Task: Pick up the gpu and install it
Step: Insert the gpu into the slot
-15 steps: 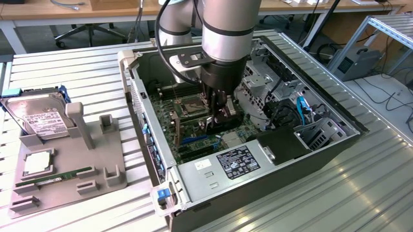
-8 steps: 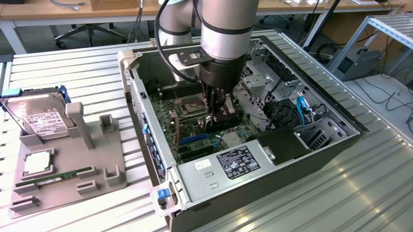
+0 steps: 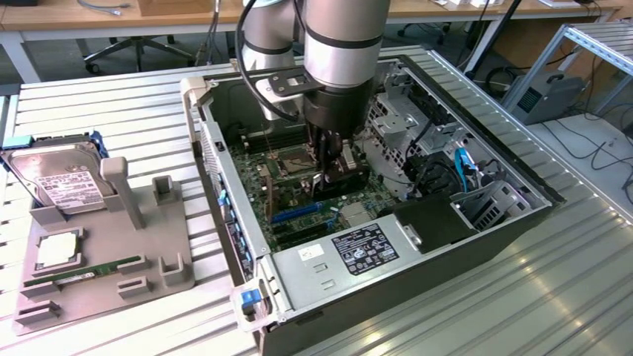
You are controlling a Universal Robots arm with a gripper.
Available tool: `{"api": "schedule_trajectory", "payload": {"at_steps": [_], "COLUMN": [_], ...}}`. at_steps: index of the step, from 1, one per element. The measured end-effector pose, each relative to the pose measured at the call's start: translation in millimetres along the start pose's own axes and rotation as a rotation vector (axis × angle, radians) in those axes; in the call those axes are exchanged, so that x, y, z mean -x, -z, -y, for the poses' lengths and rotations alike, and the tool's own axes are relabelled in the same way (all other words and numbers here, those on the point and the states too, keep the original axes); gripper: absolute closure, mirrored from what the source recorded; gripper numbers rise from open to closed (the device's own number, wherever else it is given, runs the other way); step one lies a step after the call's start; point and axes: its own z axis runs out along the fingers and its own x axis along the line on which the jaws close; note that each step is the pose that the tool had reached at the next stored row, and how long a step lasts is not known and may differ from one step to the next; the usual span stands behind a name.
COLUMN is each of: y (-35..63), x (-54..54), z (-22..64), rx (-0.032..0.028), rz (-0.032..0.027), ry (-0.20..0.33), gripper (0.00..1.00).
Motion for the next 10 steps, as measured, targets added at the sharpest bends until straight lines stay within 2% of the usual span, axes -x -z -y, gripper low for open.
{"api": "schedule_trajectory", "payload": {"at_steps": [10], "y": [-0.4], "x": [7.0], "z": [-0.9], "rx": [-0.0002], "rz": [-0.0039], "ry": [0.000], "gripper": [0.73]}}
